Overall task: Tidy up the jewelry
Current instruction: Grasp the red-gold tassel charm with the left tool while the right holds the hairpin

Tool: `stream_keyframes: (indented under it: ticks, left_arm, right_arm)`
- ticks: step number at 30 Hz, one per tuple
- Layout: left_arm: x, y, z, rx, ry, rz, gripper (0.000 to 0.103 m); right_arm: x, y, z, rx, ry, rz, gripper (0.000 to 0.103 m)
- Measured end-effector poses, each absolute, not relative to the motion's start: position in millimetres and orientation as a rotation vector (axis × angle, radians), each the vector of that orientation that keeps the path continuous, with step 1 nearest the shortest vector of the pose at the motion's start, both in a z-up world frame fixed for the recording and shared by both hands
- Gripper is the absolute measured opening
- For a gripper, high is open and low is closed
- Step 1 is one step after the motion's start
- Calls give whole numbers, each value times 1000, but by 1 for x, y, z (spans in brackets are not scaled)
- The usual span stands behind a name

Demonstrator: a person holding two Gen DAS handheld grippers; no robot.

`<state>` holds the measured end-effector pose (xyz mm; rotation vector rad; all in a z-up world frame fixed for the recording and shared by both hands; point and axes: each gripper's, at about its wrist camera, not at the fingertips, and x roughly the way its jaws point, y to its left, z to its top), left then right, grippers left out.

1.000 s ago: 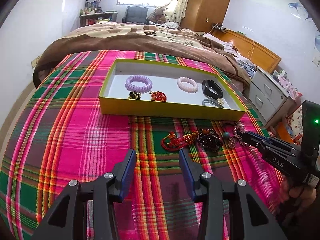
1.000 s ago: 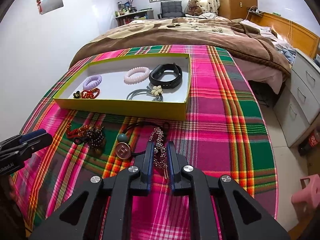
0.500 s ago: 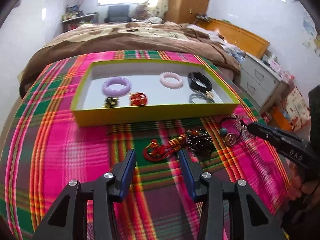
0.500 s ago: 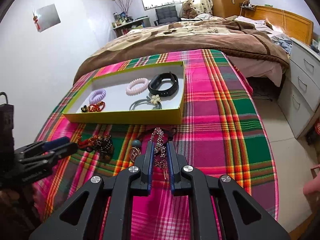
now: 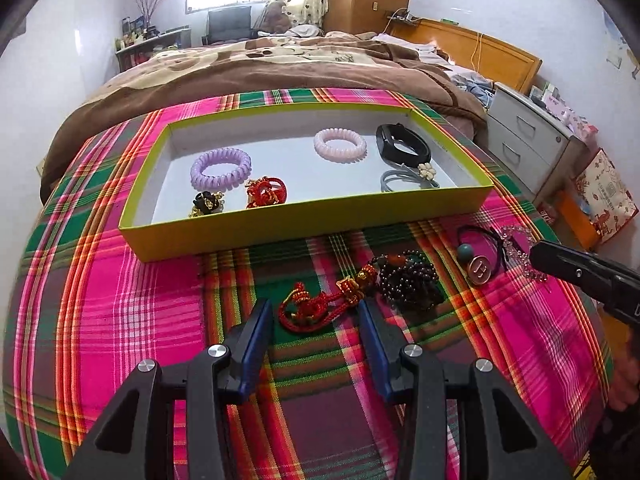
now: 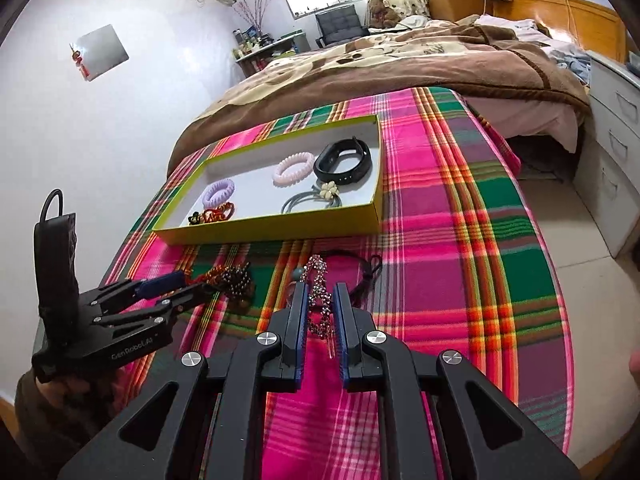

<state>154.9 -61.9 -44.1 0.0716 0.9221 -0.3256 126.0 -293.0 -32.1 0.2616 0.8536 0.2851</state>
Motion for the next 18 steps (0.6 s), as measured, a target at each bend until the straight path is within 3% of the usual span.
stream_keyframes:
  ticks: [18]
  left_arm:
    - [132, -61, -35, 82, 899, -398, 44]
  right_arm:
    - [114, -291, -22, 250, 817, 266, 13]
